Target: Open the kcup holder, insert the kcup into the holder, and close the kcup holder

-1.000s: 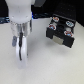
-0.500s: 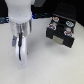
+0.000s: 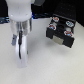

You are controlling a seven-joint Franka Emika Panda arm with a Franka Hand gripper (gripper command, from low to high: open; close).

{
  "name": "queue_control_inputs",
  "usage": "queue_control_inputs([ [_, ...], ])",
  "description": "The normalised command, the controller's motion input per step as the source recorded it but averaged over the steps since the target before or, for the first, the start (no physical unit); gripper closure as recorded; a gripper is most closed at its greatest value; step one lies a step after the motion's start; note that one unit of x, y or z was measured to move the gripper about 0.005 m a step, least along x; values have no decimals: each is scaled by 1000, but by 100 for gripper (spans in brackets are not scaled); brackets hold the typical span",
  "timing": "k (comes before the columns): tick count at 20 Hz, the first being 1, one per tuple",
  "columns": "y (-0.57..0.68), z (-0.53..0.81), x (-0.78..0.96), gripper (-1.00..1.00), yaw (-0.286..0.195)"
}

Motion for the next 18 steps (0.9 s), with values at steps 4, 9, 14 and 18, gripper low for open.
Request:
queue_control_inputs([
  [4,357,847,33,100,-10],
  [9,499,839,65,100,10],
  [14,608,720,38,100,17],
  [18,650,605,29,100,14],
])
